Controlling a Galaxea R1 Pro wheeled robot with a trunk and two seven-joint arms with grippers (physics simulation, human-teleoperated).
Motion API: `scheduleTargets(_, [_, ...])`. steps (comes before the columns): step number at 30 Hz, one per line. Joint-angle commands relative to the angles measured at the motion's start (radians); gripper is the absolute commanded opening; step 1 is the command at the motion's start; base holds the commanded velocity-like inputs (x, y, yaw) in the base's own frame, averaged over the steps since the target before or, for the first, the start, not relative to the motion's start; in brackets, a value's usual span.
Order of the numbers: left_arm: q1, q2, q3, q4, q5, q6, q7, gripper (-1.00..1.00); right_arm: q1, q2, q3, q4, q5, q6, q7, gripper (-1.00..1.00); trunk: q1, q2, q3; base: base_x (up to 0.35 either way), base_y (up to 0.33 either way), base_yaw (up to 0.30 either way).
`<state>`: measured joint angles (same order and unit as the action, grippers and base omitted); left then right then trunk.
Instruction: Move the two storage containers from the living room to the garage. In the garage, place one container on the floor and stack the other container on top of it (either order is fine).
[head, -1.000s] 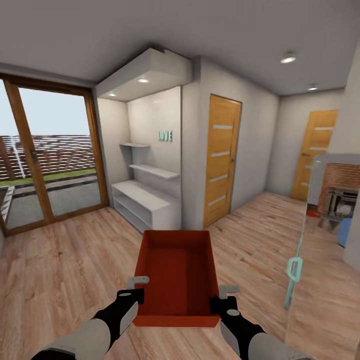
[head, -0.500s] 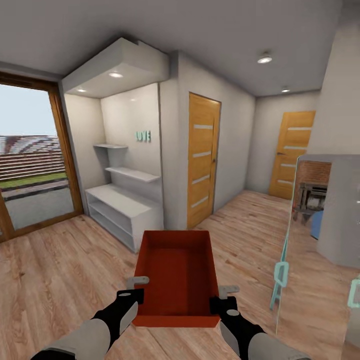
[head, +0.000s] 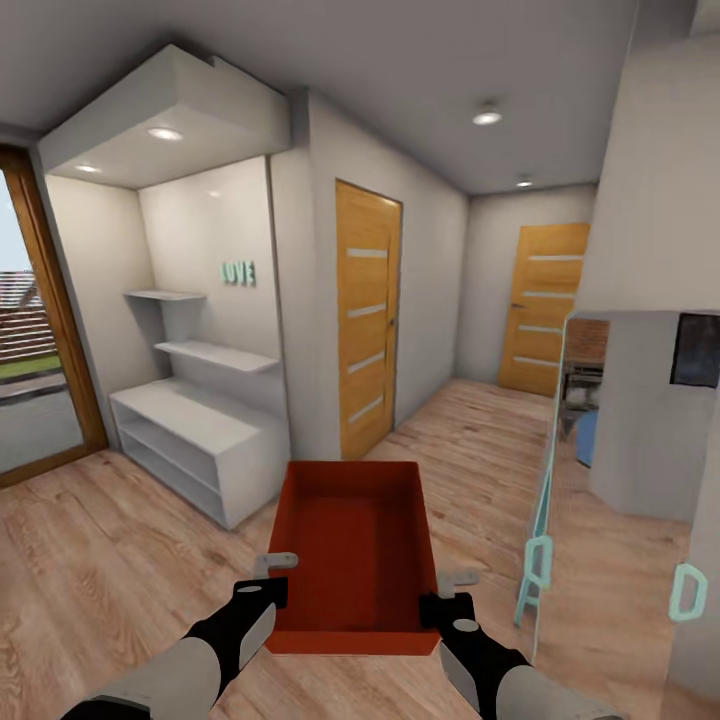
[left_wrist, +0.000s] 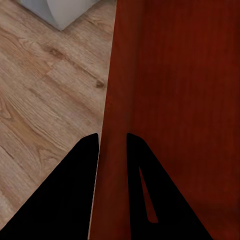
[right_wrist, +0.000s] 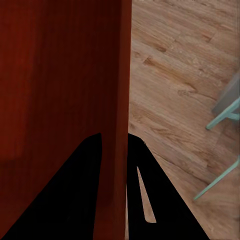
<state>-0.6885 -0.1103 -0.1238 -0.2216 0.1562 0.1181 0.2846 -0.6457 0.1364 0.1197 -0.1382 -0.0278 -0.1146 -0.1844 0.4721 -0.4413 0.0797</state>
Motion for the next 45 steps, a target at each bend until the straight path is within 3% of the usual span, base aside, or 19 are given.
scheduleTargets(1, [0.000,0.037,0.013,-0.005,-0.018,-0.026,0.031,-1.00,0.000,0.000,-0.018,0.002,-0.009,0.000,0.002,-1.00,0.001,-0.001,0.000,0.323,0.000,-0.031])
scheduleTargets(32, [0.000,0.037,0.013,-0.004,-0.018,-0.026,0.030,-1.00,0.000,-0.001,-0.018,0.002,-0.008,-0.002,0.002,-1.00,0.001,-0.001,0.000,0.323,0.051,-0.002])
scheduleTargets(45, [0.000,0.037,0.013,-0.003,-0.018,-0.026,0.030,-1.00,0.000,0.000,-0.018,0.002,-0.009,-0.002,0.001,-1.00,0.001,-0.001,0.000,0.323,0.108,-0.238])
